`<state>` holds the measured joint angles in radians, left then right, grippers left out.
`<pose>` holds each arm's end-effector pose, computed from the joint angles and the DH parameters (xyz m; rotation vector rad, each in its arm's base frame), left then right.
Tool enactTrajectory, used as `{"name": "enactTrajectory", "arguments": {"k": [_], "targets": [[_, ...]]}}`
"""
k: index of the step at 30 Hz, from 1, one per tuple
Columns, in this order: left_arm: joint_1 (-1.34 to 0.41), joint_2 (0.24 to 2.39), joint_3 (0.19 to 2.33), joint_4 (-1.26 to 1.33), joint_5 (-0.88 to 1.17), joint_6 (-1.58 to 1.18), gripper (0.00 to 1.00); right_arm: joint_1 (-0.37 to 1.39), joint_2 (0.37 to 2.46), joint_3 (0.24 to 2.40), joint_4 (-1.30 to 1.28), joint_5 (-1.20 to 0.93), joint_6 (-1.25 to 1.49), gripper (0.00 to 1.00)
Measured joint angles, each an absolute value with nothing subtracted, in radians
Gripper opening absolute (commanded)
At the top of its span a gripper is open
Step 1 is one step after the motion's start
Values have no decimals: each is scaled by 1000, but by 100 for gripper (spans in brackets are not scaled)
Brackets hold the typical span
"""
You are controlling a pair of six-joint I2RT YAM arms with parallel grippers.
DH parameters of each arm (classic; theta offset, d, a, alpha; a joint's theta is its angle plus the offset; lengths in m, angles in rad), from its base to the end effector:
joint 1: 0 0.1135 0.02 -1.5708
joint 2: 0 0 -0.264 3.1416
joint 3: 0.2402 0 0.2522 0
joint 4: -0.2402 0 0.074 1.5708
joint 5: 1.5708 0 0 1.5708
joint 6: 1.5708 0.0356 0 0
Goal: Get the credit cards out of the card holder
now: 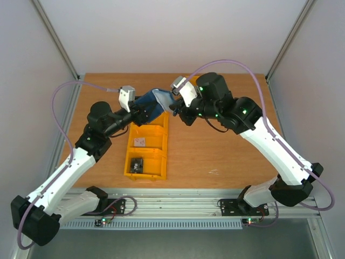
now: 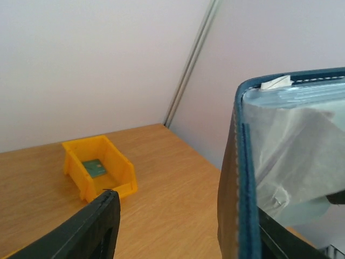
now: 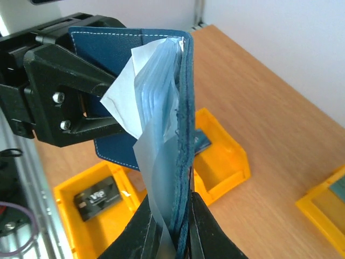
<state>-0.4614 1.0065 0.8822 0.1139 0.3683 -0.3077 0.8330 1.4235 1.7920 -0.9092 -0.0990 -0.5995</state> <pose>0.2061 -0.1168 0.3646 0.4235 1.5973 -0.8839 0.1871 0.2110 0.4625 -1.4349 1.5580 0.2438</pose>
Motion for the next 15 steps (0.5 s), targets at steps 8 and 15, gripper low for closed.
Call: {"name": "enactTrajectory", "arguments": {"k": [8,15], "targets": [[-459,993,873,160,511,-318,53,714,1414,1779,-912,-427,-561,5],[-458,986,873,204,672,-305,0,698,1412,1766,-902,-541,-540,19]]}}
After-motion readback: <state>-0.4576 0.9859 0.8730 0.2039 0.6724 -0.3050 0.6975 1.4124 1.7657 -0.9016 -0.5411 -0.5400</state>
